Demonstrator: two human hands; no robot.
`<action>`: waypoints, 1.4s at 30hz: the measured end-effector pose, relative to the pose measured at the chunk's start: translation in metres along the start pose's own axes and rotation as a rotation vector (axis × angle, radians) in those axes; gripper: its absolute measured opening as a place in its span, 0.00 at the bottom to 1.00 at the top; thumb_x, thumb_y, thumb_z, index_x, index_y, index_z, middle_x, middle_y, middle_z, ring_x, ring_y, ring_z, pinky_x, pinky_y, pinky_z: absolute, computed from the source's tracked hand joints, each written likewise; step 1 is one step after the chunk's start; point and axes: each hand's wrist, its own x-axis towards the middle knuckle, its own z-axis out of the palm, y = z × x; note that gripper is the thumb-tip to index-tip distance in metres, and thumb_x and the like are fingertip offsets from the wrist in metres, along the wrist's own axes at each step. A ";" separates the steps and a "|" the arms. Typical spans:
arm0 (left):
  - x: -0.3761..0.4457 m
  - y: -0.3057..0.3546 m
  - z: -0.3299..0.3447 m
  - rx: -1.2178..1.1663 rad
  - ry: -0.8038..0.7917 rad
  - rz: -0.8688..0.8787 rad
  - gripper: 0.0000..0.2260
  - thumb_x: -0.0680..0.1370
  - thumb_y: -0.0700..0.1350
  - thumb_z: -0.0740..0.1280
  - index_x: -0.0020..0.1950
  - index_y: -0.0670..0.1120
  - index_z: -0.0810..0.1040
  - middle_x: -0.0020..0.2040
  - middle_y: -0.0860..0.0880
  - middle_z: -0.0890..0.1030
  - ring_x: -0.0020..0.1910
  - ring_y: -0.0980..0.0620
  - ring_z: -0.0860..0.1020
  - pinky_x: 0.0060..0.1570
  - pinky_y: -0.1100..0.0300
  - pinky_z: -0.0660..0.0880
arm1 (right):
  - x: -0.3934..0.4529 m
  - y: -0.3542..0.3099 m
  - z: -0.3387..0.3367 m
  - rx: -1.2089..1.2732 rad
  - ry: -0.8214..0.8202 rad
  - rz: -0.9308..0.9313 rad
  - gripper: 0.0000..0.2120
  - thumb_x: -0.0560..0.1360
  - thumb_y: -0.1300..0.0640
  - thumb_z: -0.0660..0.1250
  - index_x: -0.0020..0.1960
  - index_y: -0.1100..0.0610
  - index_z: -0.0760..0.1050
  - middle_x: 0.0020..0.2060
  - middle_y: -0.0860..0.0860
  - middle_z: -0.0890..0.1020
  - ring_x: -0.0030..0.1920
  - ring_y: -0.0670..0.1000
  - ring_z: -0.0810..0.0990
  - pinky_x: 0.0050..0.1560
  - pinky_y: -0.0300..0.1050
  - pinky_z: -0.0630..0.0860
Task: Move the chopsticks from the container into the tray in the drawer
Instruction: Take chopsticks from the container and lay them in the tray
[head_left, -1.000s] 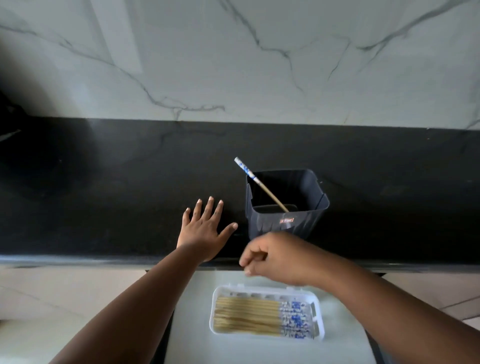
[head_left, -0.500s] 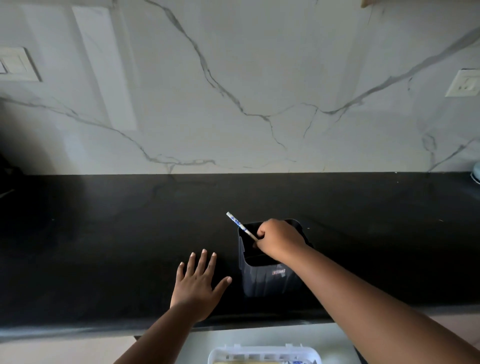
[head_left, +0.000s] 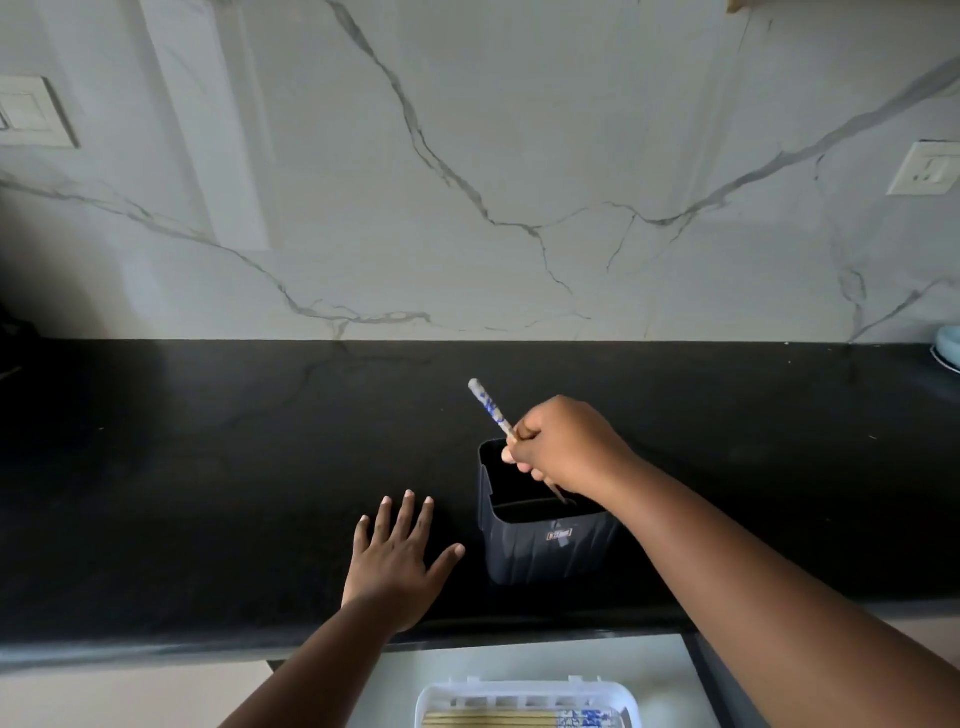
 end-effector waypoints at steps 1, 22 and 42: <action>0.000 0.000 0.000 -0.004 -0.002 0.002 0.38 0.73 0.73 0.39 0.79 0.55 0.43 0.80 0.52 0.41 0.78 0.48 0.37 0.74 0.47 0.37 | -0.004 -0.003 -0.006 0.037 0.033 -0.027 0.05 0.72 0.56 0.72 0.39 0.55 0.83 0.33 0.51 0.86 0.36 0.53 0.85 0.43 0.54 0.83; -0.012 0.108 -0.177 -1.233 0.201 0.367 0.05 0.75 0.40 0.72 0.50 0.46 0.83 0.45 0.47 0.86 0.47 0.51 0.83 0.52 0.54 0.80 | -0.037 -0.038 -0.082 0.516 0.104 -0.176 0.12 0.71 0.53 0.75 0.51 0.57 0.82 0.34 0.53 0.86 0.35 0.52 0.86 0.36 0.44 0.83; -0.033 0.093 -0.271 -1.571 -0.138 0.281 0.14 0.78 0.54 0.64 0.45 0.47 0.86 0.38 0.48 0.83 0.34 0.55 0.80 0.32 0.62 0.77 | -0.026 -0.007 -0.079 -0.042 0.463 -0.766 0.10 0.73 0.68 0.69 0.50 0.57 0.84 0.43 0.49 0.87 0.44 0.47 0.84 0.46 0.46 0.81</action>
